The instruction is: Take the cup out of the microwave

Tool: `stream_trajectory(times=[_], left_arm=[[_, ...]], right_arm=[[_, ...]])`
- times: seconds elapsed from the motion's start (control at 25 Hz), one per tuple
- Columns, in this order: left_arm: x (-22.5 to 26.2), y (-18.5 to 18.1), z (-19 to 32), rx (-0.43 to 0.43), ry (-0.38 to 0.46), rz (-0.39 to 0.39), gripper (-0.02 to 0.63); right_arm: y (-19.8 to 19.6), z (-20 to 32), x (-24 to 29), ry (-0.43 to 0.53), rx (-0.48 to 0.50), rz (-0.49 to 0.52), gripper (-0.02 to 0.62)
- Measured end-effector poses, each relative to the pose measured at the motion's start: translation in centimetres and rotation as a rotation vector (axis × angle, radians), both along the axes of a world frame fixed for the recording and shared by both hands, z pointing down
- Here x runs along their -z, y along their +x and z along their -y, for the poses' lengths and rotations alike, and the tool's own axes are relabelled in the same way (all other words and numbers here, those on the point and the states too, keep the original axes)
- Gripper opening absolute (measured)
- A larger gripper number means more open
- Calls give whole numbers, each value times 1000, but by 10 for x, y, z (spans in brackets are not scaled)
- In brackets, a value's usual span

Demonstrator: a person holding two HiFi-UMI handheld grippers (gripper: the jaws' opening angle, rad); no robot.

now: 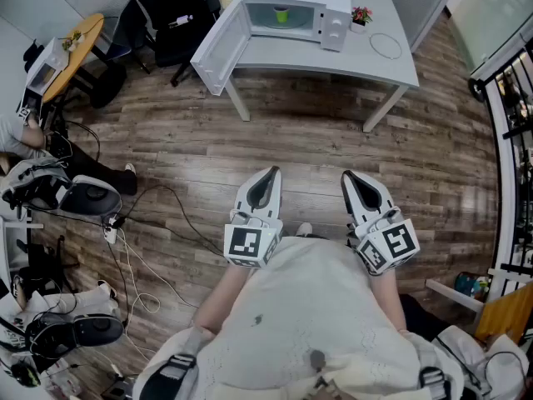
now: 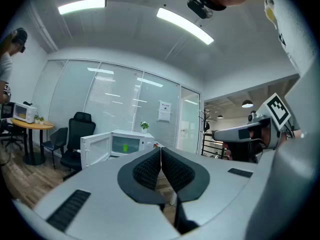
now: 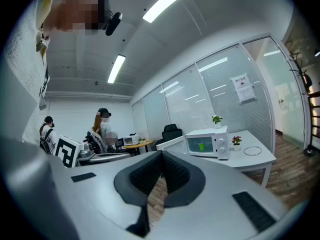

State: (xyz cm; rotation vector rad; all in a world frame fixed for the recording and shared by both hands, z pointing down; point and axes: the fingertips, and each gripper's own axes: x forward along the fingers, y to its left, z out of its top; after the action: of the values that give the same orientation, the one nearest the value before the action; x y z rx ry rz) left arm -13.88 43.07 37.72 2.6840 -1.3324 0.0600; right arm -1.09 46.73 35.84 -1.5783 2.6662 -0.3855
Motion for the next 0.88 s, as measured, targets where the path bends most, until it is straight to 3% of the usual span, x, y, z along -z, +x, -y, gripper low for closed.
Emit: stream_trajectory(times=[0.88], left_arm=[[-13,8,-19,52,-17,35,23]], right_arm=[[9,-13,-13,-10,49,16,6]])
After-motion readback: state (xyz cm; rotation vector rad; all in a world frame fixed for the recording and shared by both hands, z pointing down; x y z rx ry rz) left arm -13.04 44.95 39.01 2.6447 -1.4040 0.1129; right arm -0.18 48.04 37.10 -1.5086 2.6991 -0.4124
